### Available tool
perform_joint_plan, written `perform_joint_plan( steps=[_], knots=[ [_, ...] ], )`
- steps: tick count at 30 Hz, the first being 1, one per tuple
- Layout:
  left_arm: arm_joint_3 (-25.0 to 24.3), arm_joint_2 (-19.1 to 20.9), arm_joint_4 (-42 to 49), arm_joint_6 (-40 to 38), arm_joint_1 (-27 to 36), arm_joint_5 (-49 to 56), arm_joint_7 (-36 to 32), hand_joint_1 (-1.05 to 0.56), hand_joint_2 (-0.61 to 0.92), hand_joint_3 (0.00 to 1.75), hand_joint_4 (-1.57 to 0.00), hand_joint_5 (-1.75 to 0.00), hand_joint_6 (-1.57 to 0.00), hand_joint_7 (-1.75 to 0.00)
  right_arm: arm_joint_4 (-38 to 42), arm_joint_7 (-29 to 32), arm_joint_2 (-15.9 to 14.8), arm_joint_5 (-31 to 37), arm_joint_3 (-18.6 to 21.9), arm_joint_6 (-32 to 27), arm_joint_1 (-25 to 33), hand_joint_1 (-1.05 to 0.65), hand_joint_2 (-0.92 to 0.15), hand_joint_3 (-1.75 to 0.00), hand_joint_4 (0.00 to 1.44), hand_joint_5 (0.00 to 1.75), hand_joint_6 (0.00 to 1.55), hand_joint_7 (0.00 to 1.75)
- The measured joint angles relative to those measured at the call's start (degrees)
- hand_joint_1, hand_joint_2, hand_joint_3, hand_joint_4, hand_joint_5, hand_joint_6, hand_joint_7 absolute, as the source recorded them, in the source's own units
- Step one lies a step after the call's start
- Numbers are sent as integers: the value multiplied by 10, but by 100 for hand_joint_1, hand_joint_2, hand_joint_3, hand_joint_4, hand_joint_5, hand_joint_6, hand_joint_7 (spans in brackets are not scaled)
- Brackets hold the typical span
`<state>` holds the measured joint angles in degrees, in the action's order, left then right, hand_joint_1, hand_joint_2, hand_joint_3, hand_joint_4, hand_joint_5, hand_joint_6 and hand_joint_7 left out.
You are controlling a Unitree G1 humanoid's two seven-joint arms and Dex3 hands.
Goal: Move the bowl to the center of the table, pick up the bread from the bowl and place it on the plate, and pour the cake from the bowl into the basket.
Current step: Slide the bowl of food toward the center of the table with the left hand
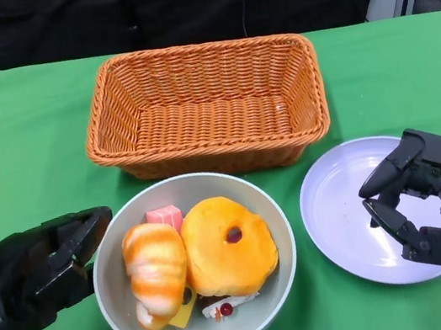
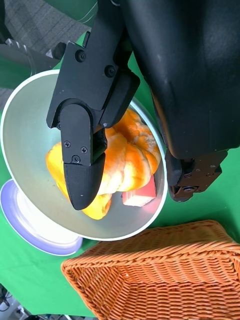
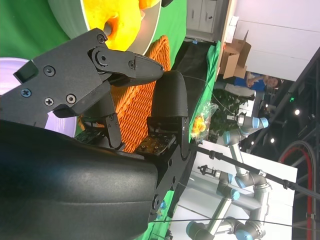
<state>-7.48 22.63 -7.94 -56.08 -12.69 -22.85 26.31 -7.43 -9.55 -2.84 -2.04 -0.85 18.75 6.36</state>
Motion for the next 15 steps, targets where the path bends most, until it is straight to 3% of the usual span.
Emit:
perform_joint_plan(
  steps=[15],
  knots=[
    [-2, -36, -12, -9, 1, -13, -24, -73, 92, 49, -22, 0, -18, 0, 1, 0, 0, 2, -3, 8, -2, -16, -51, -89, 70, 152, 71, 122]
  ],
)
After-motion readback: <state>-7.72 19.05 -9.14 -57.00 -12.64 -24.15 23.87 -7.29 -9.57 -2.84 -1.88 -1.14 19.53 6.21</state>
